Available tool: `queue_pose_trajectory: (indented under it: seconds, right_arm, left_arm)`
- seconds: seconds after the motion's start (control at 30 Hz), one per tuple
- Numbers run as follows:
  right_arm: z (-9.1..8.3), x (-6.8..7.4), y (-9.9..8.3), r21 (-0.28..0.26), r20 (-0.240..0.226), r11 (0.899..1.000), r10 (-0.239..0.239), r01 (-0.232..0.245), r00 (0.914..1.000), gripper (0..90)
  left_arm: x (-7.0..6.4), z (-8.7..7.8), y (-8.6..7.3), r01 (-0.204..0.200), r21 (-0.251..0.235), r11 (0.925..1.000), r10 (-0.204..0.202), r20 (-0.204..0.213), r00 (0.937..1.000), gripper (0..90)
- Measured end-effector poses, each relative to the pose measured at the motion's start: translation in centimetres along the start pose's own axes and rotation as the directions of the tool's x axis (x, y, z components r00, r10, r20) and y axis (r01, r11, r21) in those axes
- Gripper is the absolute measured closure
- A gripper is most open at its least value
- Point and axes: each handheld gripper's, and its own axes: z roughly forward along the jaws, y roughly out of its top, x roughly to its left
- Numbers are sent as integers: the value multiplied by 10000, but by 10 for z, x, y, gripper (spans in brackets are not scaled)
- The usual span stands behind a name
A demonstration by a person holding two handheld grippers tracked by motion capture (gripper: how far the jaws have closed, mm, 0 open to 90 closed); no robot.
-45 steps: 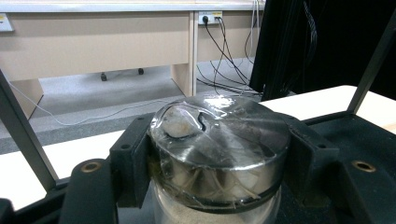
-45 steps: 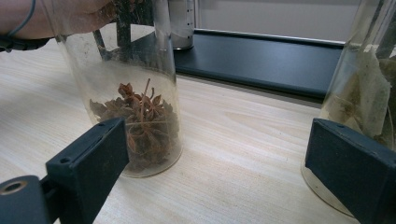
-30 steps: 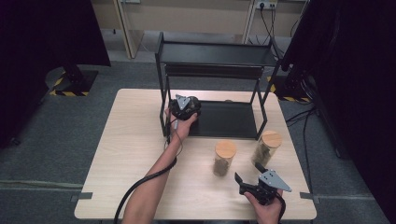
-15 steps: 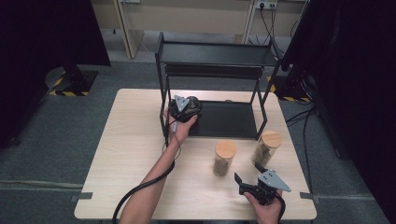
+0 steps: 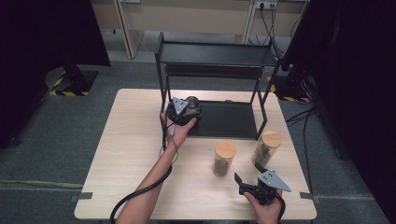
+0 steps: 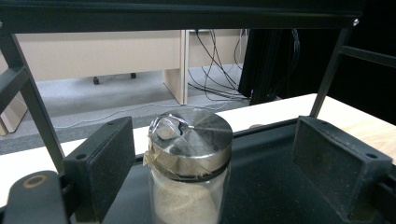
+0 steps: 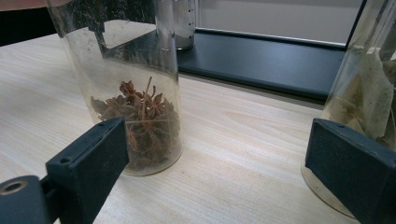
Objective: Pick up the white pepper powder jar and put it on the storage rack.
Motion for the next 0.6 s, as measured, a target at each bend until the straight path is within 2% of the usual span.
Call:
queue_pose_trajectory:
  seconds: [0.33,0.6]
  right_arm:
    - [0,0,0,4,1,10000,-30,30,10000,64]
    - [0,0,0,10,4,10000,-23,23,10000,64]
  left_arm:
    - [0,-14,0,-26,-160,9999,27,92,10000,133]
    - [-4,-24,-1,-49,-128,9999,54,366,9993,133]
